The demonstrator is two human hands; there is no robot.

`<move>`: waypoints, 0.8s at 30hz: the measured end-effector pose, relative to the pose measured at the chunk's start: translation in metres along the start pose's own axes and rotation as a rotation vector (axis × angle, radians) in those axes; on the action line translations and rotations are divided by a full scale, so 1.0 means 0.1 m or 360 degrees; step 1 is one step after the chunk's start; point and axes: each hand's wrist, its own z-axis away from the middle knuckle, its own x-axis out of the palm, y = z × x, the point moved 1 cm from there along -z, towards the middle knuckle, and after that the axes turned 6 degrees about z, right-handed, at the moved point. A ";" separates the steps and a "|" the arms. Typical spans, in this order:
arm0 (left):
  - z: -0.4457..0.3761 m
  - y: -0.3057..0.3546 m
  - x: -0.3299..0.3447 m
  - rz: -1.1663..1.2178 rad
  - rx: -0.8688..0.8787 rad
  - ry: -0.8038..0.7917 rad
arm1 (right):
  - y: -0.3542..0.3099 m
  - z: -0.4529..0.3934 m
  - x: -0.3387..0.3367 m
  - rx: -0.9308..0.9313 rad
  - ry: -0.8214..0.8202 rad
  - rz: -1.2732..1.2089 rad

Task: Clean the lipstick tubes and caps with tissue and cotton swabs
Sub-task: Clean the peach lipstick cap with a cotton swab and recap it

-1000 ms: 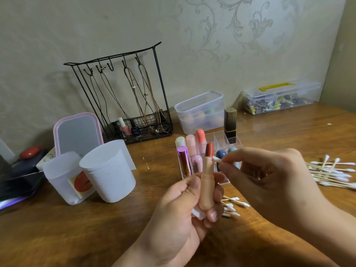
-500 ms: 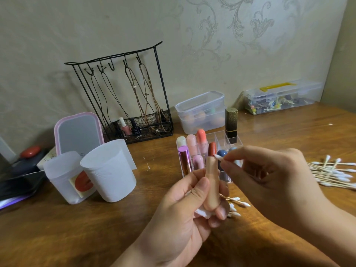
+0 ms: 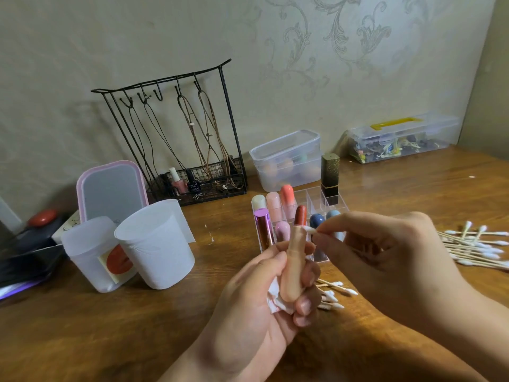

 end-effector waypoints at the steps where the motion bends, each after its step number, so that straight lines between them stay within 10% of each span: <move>1: 0.00 0.00 0.00 -0.0005 -0.0002 0.0003 | 0.00 0.00 0.00 -0.0004 -0.0003 -0.0004; 24: 0.05 -0.01 -0.01 0.0061 0.0021 -0.0047 | -0.02 0.01 0.01 -0.0027 -0.0036 0.0020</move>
